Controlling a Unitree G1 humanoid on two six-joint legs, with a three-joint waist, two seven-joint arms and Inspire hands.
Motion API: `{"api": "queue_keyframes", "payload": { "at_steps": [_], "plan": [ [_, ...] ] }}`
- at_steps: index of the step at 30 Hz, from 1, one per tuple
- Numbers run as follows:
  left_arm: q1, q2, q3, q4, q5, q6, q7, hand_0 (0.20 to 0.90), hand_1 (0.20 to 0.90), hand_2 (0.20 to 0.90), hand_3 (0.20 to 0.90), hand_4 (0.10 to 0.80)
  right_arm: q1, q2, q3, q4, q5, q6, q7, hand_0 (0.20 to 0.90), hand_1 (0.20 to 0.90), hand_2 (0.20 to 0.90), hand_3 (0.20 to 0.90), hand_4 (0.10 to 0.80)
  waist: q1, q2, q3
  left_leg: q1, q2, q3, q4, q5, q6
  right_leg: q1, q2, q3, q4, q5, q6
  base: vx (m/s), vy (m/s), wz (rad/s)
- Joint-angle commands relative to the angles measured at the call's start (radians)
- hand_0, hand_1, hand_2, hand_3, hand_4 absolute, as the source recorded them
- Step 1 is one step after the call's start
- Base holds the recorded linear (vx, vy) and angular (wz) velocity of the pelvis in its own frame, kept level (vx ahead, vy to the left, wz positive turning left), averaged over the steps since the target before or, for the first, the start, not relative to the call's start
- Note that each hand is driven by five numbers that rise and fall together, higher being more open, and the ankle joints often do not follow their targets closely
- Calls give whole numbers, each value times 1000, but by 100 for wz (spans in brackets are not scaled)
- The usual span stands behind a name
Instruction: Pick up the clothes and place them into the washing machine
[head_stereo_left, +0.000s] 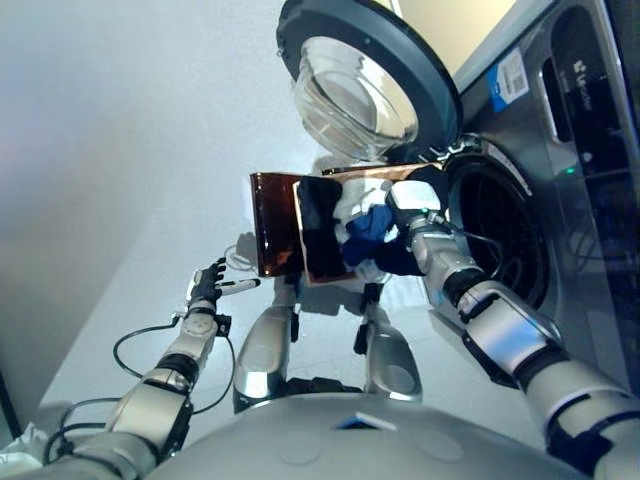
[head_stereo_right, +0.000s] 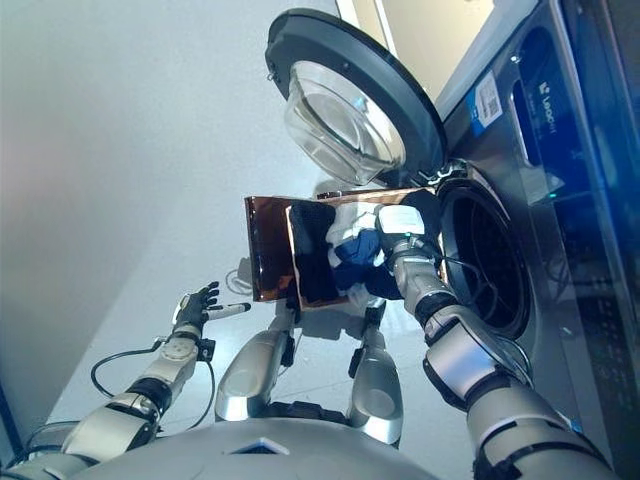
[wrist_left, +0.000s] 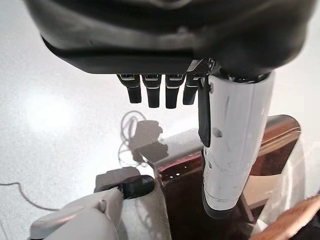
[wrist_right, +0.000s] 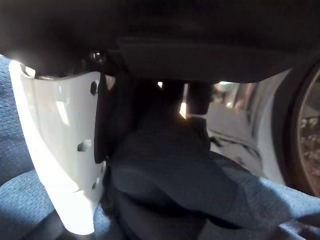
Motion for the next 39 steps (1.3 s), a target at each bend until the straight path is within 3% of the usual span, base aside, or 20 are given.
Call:
{"api": "queue_keyframes", "payload": {
  "at_steps": [1,13,20,24,32,33,37,39],
  "plan": [
    [-9,30,-16,62,27,-1,26,900,900,900,900,800,2,-18,-8,-32,17,-2,-12,200,200,200,200,300,1,-29,-74,-26,-8,5,-8,-10,-75,-38,-69,74,22,5,59,55,-34,-9],
    [43,28,33,105,78,23,-12,900,900,900,900,800,127,-74,-211,-184,253,-65,-28,200,200,200,200,300,-36,-57,-159,130,20,36,-8,-55,-71,106,-53,82,9,-34,61,71,-14,-11],
    [101,25,78,91,102,33,-19,900,900,900,900,800,270,-126,-359,-468,375,-112,-25,200,200,200,200,300,-59,-57,-205,188,30,48,-8,-69,-69,154,-44,84,10,-44,61,55,-3,-7],
    [123,21,94,93,119,41,-15,900,900,900,900,800,361,-80,-447,-539,581,-174,-16,200,200,200,200,300,-68,-55,-226,220,30,57,-8,-77,-67,181,-43,82,12,-51,63,53,3,-5],
    [144,23,100,72,139,49,-15,900,900,900,900,800,407,-65,-429,-590,620,-180,37,200,200,200,200,300,-70,-45,-238,243,26,61,-8,-84,-65,202,-45,79,13,-55,62,20,6,-5],
    [146,23,101,71,141,48,-15,900,900,900,900,800,409,-62,-421,-587,625,-178,46,389,389,389,389,435,-70,-44,-239,244,25,62,-8,-86,-65,205,-46,77,12,-56,62,0,0,0],
    [155,23,100,73,146,50,-20,900,900,900,900,800,417,-45,-409,-544,640,-172,63,469,469,469,469,492,-65,-43,-239,246,26,60,-8,-86,-65,211,-47,72,10,-59,62,9,-2,2],
    [155,22,99,71,147,51,-20,900,900,900,900,800,417,-39,-403,-523,641,-171,66,458,458,458,458,484,-64,-44,-239,245,26,60,-8,-86,-66,213,-47,71,9,-60,61,6,-3,2]
  ]
}}
